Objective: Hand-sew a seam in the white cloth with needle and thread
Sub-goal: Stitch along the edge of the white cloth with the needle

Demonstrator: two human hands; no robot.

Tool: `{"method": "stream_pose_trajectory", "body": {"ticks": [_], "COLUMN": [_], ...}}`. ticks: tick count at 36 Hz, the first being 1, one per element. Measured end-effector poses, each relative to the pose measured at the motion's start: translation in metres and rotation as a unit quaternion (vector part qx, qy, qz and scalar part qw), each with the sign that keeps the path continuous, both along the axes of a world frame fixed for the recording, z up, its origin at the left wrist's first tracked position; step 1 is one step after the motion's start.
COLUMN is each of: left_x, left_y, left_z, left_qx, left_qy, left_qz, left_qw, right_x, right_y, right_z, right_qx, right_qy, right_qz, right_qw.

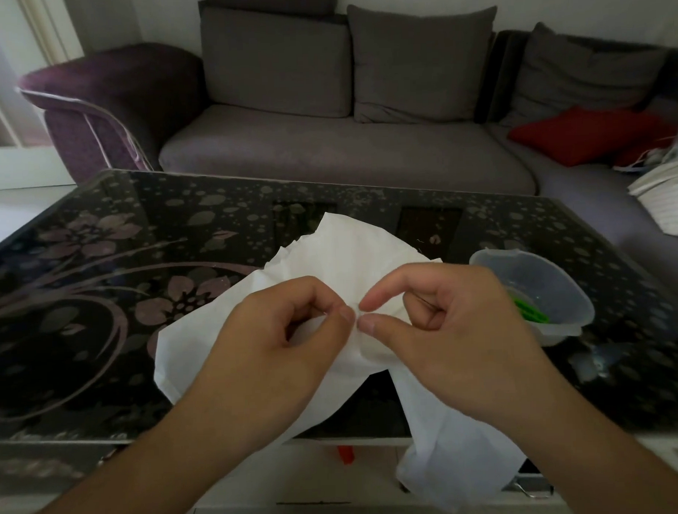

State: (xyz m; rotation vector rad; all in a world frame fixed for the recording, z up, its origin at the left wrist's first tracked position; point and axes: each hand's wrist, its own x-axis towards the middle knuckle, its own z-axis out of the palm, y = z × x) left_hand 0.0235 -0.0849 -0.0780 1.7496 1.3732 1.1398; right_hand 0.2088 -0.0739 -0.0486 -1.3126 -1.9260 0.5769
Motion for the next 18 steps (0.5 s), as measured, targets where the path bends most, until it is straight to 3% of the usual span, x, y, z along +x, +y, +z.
{"method": "stream_pose_trajectory", "body": {"ticks": [5,10,18], "left_x": [0.000,-0.001,-0.001], "left_y": [0.000,0.000,0.001], "left_z": [0.001,0.001,0.001], "left_qx": [0.004,0.001,-0.002], "left_qy": [0.010,0.006,-0.005], "left_qz": [-0.004,0.003,0.016], "left_qw": [1.000,1.000,1.000], "right_x": [-0.001,0.006,0.016], "right_y": [0.000,0.002,0.011], "right_z": [0.001,0.006,0.001], "right_qx": [0.001,-0.017,-0.021], "right_qy": [0.006,0.068,0.136], "right_qz": [-0.005,-0.017,-0.175], "right_qw": [1.000,0.997,0.975]}}
